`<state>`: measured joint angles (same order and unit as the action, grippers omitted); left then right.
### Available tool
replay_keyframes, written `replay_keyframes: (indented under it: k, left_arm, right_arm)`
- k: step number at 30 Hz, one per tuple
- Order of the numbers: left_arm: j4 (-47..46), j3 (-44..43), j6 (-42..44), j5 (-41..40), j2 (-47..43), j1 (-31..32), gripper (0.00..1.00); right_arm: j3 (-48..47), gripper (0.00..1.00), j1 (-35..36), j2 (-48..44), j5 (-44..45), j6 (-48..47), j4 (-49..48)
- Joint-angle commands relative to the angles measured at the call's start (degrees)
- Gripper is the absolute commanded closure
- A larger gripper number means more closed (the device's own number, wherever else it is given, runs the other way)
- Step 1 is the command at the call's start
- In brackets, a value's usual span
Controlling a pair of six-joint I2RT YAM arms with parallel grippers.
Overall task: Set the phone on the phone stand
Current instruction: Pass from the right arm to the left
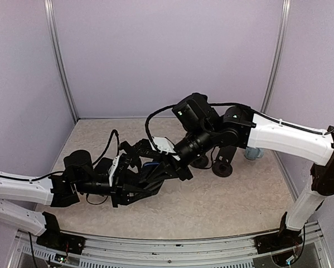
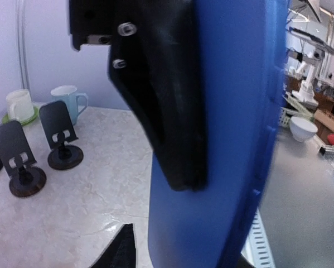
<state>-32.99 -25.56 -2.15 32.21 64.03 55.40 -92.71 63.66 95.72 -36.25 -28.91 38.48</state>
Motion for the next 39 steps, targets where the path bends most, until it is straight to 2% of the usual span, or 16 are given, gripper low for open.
replay_keyframes:
  k: [1,5,6,7,11,20,26,33,39]
  left_arm:
    - [-1.3,-2.1,-0.2,-0.3,0.7,0.2,0.77]
    - [-0.7,-2.4,0.0,-0.4,0.9,0.2,0.98]
    - [-0.6,-2.5,0.0,-0.4,1.0,0.2,1.0]
    - [-0.5,-2.5,0.1,-0.4,1.0,0.2,1.0]
    - [-0.3,-2.3,0.1,-0.4,0.9,0.3,1.0]
    - [1.6,-1.6,1.1,-1.1,-2.5,0.8,1.0]
    - [6.2,-1.1,2.8,-4.5,-6.8,1.2,1.0]
    - [10.0,-0.2,3.8,-8.2,-10.4,1.8,1.0]
    - [11.3,0.0,3.9,-9.2,-10.2,2.3,1.0]
  right_arm:
    - [0.9,1.0,1.9,-0.7,3.7,-1.5,-5.2]
    - [2.3,1.0,2.3,-1.3,5.7,-1.7,-6.4]
    - [2.3,0.93,2.2,-1.2,5.7,-1.6,-6.2]
    - [2.2,0.87,2.3,-1.2,5.7,-1.3,-6.0]
    - [2.1,0.82,2.3,-1.5,4.2,-1.2,-5.4]
    - [-0.3,0.46,2.2,-1.1,3.3,2.0,-1.4]
    - [0.5,0.46,2.0,-2.9,-1.3,8.1,-1.5]
    - [-0.1,0.53,0.4,-3.9,1.9,20.7,-5.1]
    - [-1.7,0.56,0.3,-5.0,4.6,24.6,-5.3]
